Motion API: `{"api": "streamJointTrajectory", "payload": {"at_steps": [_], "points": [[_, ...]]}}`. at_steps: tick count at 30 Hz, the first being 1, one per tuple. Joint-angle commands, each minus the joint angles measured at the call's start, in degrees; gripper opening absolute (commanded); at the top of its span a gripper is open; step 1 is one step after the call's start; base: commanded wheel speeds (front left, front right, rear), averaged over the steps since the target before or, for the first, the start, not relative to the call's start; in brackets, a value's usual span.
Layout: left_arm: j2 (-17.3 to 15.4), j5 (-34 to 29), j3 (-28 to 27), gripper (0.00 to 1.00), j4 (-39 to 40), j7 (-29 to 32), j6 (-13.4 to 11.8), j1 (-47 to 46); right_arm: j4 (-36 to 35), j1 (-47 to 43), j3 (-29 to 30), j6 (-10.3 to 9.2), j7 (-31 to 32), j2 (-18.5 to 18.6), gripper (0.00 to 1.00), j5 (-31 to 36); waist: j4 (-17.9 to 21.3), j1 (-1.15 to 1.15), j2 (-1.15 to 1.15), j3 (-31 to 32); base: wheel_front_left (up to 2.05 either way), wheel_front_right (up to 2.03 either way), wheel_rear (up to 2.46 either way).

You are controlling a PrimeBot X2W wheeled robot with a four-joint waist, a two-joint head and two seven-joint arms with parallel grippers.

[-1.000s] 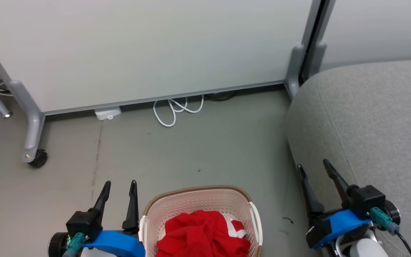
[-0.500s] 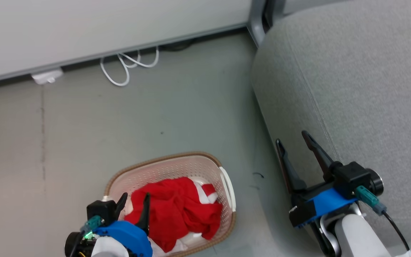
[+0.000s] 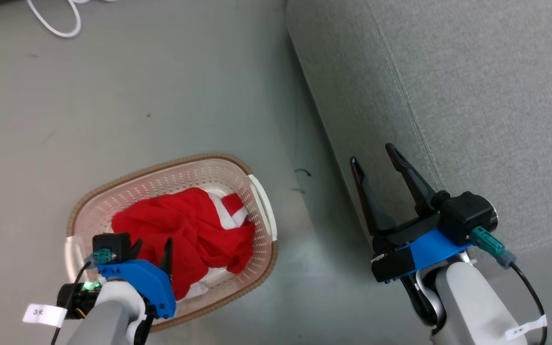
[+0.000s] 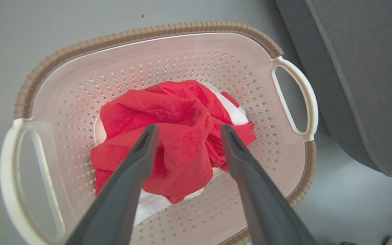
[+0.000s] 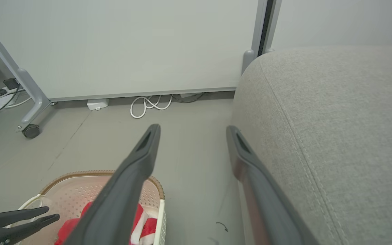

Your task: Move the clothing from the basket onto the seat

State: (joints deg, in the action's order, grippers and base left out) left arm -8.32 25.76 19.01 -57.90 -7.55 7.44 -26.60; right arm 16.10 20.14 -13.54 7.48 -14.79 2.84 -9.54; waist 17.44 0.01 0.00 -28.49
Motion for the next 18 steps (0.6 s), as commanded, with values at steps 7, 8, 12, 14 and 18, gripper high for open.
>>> {"api": "streamJointTrajectory", "payload": {"at_steps": [7,8,12,14,18], "points": [[-1.32,0.60,-0.30,1.00,-6.01,1.50,-1.22,-5.06,-1.97,2.40,-1.47,0.03,-0.44,0.08,1.00,-3.01,3.83,-0.01,0.00,-6.83,0.00,0.00,0.00],[-1.37,0.91,-0.47,1.00,-6.74,1.83,-1.40,-5.61,-2.22,2.53,-1.61,0.03,-0.44,0.09,1.00,-3.35,4.04,-0.01,0.00,-7.33,0.00,0.00,0.00],[-1.53,1.62,-0.86,1.00,-9.10,3.11,-1.88,-7.20,-3.06,2.71,-1.74,0.03,-0.43,0.10,1.00,-4.43,4.87,-0.01,0.00,-8.93,0.00,0.00,0.00],[-1.52,1.94,-1.00,1.00,-9.85,3.31,-2.00,-7.99,-3.32,2.82,-1.77,0.03,-0.44,0.09,1.00,-4.83,5.14,-0.01,0.00,-9.66,0.00,0.00,0.00],[-1.56,2.42,-1.18,1.00,-11.24,3.73,-3.03,-9.44,-3.74,2.86,-1.83,0.03,-0.44,0.09,1.00,-5.24,5.41,-0.01,0.00,-10.94,0.00,0.00,0.00]]}}
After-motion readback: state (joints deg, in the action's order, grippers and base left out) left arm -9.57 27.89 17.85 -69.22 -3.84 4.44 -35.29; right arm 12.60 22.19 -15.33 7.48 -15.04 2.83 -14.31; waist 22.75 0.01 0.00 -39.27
